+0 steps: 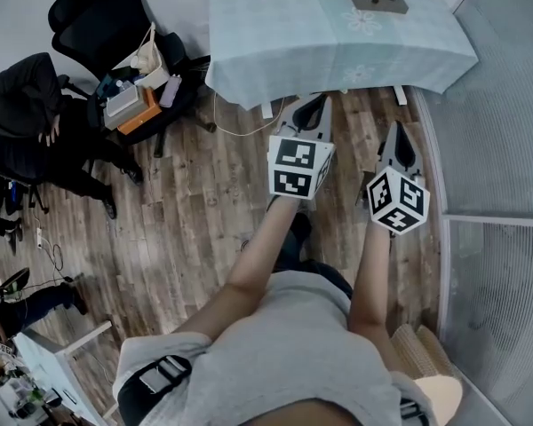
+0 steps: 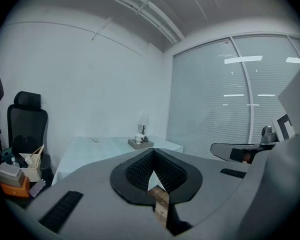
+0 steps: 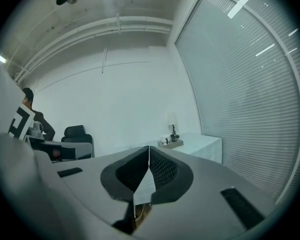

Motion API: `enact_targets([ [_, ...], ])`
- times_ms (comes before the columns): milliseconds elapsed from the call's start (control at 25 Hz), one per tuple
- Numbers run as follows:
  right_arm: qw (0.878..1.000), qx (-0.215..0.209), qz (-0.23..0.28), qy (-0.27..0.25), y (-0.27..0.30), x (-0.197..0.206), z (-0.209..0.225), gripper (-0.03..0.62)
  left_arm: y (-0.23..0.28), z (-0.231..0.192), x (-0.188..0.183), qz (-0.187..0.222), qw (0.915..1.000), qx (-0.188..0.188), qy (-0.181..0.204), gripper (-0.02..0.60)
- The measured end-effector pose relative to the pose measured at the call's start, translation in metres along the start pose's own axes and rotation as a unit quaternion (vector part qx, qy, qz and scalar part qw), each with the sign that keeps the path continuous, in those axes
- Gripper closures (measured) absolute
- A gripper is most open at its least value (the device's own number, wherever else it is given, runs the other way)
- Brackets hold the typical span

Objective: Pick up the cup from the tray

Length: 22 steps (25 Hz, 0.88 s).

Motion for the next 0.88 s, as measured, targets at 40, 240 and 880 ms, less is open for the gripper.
enact_targets([
  [40, 1.0, 0.0, 0.001, 0.0, 0.013, -0.003, 0.0, 0.585, 0.011, -0.007, -0.005, 0.001, 1.0, 0.001, 0.002, 0.577],
  [240, 1.0, 0.004, 0.007, -0.005, 0.067, -0.016, 0.003, 0.586, 0.053, -0.037, -0.024, 0.007, 1.0, 0.0, 0.004, 0.577],
  [880, 1.0, -0.019, -0.016, 0.0, 0.204, -0.006, 0.052, 0.586, 0.181, -0.079, -0.028, -0.008, 0.9995, -0.028, -0.013, 0.577],
])
Point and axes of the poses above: the fingertips, and each gripper's own axes: y forward along the fingers, z to its right, x out of its underside, the point moved 1 cm from there along -y, backward along the fingers, and after that the axes turned 6 degrees about -y, right-handed, at the moved point
